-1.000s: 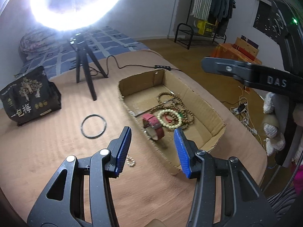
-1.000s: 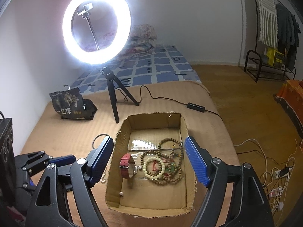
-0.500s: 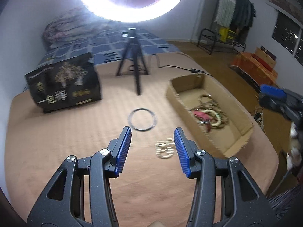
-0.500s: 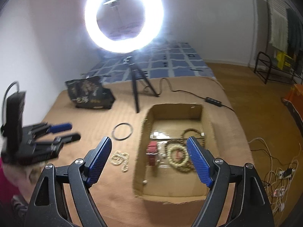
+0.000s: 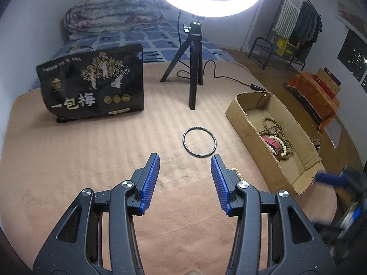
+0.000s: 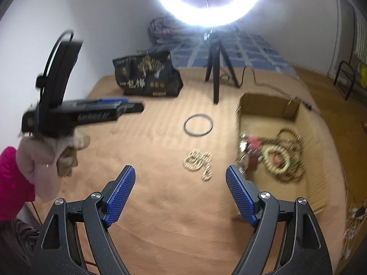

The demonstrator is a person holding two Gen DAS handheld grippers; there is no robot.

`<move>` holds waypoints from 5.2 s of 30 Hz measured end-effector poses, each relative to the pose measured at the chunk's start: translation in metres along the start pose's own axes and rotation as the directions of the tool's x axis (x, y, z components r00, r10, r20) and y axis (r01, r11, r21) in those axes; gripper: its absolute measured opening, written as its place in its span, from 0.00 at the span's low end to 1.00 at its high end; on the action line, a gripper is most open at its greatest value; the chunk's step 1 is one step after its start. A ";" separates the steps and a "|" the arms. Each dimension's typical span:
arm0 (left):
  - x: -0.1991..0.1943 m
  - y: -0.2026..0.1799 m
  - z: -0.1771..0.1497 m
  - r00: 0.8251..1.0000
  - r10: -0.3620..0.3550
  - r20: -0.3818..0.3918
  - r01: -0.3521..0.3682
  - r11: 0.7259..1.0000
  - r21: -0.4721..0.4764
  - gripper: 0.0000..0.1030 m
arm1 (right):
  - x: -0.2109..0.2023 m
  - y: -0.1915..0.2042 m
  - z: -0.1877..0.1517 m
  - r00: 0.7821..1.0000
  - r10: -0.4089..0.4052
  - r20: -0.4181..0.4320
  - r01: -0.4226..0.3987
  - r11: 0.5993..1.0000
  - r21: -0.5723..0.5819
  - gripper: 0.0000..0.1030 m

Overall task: Organize jewelry
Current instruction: 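Move both tools back toward the blue bangle and pearl necklace, then close left tool on the blue bangle while right tool grasps the pearl necklace, then carry the bangle in the left tool and necklace in the right tool over the box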

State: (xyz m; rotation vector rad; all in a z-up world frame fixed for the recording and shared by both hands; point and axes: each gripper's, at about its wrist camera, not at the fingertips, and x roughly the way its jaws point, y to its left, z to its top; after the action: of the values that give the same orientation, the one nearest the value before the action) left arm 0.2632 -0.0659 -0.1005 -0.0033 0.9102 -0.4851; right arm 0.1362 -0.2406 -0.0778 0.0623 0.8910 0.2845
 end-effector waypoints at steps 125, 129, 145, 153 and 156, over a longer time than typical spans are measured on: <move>-0.026 -0.013 -0.053 0.993 0.097 -0.063 -0.085 0.981 0.174 0.71 | 0.021 0.011 0.026 0.990 -0.088 0.114 0.086 0.996 0.019 0.05; -0.038 -0.026 -0.044 0.996 0.084 -0.035 -0.077 0.982 0.175 0.71 | 0.003 0.006 0.031 0.988 -0.075 0.138 0.073 0.997 0.020 0.05; -0.036 -0.091 0.003 0.999 0.032 0.042 -0.040 0.978 0.202 0.71 | -0.056 -0.061 0.042 0.967 -0.160 0.198 0.159 0.987 0.023 0.05; -0.007 -0.122 0.024 0.999 0.007 0.044 -0.014 0.983 0.181 0.71 | -0.062 -0.106 0.034 0.964 -0.193 0.185 0.180 0.980 0.085 0.05; 0.004 -0.130 0.031 0.999 0.004 0.043 -0.011 0.986 0.166 0.71 | -0.060 -0.117 0.030 0.964 -0.199 0.175 0.184 0.978 0.094 0.05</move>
State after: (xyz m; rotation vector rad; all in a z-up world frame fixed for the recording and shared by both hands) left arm 0.2367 -0.1900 -0.0577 0.1414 0.8258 -0.5506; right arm 0.1497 -0.3676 -0.0340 0.0721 0.7184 0.0617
